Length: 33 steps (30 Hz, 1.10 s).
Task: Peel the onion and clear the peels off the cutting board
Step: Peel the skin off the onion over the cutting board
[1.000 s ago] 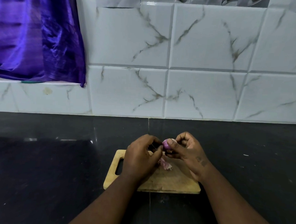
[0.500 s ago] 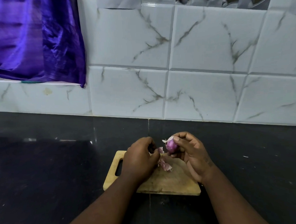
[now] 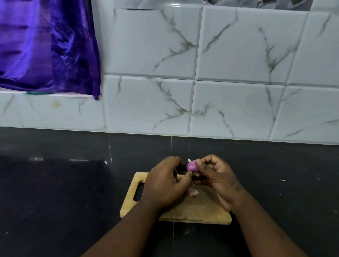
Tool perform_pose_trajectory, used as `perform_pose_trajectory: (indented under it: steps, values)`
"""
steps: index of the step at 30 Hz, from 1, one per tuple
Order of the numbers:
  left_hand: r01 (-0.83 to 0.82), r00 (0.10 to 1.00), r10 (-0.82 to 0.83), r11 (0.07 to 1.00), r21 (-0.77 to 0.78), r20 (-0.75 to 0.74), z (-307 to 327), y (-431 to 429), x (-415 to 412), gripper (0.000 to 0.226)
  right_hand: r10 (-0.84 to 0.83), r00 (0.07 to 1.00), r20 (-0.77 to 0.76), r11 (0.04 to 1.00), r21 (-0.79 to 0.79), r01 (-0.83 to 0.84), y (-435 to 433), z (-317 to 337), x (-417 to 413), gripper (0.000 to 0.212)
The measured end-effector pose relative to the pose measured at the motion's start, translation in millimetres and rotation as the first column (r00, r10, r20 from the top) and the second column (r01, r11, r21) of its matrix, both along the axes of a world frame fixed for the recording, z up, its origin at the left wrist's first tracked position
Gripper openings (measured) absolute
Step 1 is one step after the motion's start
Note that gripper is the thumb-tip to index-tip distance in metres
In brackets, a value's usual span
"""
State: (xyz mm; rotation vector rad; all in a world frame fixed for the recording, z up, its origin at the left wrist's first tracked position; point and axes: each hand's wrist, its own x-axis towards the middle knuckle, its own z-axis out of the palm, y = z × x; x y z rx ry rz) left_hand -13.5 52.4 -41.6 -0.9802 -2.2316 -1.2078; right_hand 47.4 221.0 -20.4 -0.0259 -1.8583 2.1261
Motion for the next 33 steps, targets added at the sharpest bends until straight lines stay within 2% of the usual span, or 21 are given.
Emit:
perform_pose_trajectory:
  steps: [7, 11, 14, 17, 20, 23, 24, 27, 30, 33]
  values:
    - [0.022, 1.0, -0.022, 1.0, 0.016, 0.008, 0.6, -1.1, -1.7, 0.002, -0.021, 1.0, -0.006, 0.999, 0.03, 0.021, 0.0, -0.2, -0.8, 0.039]
    - [0.022, 1.0, -0.021, 1.0, 0.008, -0.008, 0.5, -0.5, -0.3, 0.021, -0.017, 1.0, -0.001, 1.0, 0.026, 0.017, 1.4, -0.6, -0.9, 0.041]
    - [0.023, 1.0, -0.023, 1.0, 0.013, 0.009, 0.0, -0.2, -0.4, 0.01, -0.014, 1.0, -0.007, 1.0, 0.027, 0.014, 2.4, -0.4, -0.9, 0.041]
    - [0.018, 0.999, -0.019, 1.0, 0.021, 0.039, 0.7, 0.2, -0.5, 0.015, 0.016, 0.999, -0.03, 1.0, -0.012, -0.016, 2.5, 1.2, 0.3, 0.032]
    - [-0.079, 0.996, 0.079, 0.997, -0.005, 0.047, 0.8, 1.2, -2.2, 0.015, 0.059, 0.996, -0.063, 0.995, -0.077, -0.064, 2.4, 2.7, 1.5, 0.022]
    - [-0.1, 0.993, 0.102, 0.994, -0.036, 0.056, 0.4, 1.0, -2.4, 0.006, 0.081, 0.994, -0.076, 0.986, -0.141, -0.091, 3.1, 2.3, 0.9, 0.019]
    - [-0.083, 0.995, 0.085, 0.996, -0.038, 0.06, 0.5, 0.5, -1.9, 0.002, 0.082, 0.994, -0.074, 0.985, -0.147, -0.092, 3.4, 1.6, 0.1, 0.019]
    - [-0.025, 0.998, 0.024, 1.0, 0.016, 0.066, 1.9, -0.8, -0.6, 0.013, 0.071, 0.995, -0.064, 0.99, -0.121, -0.078, 4.1, -0.7, -1.5, 0.02]
    - [0.025, 0.999, -0.028, 0.997, 0.069, 0.042, 2.2, -1.6, 0.2, 0.022, 0.056, 0.997, -0.051, 0.993, -0.098, -0.061, 4.9, -2.0, -2.8, 0.033]
    - [0.048, 0.999, -0.048, 0.998, 0.049, -0.003, 2.0, -1.4, 2.0, 0.022, 0.062, 0.997, -0.04, 0.993, -0.102, -0.066, 5.5, -2.0, -2.6, 0.04]
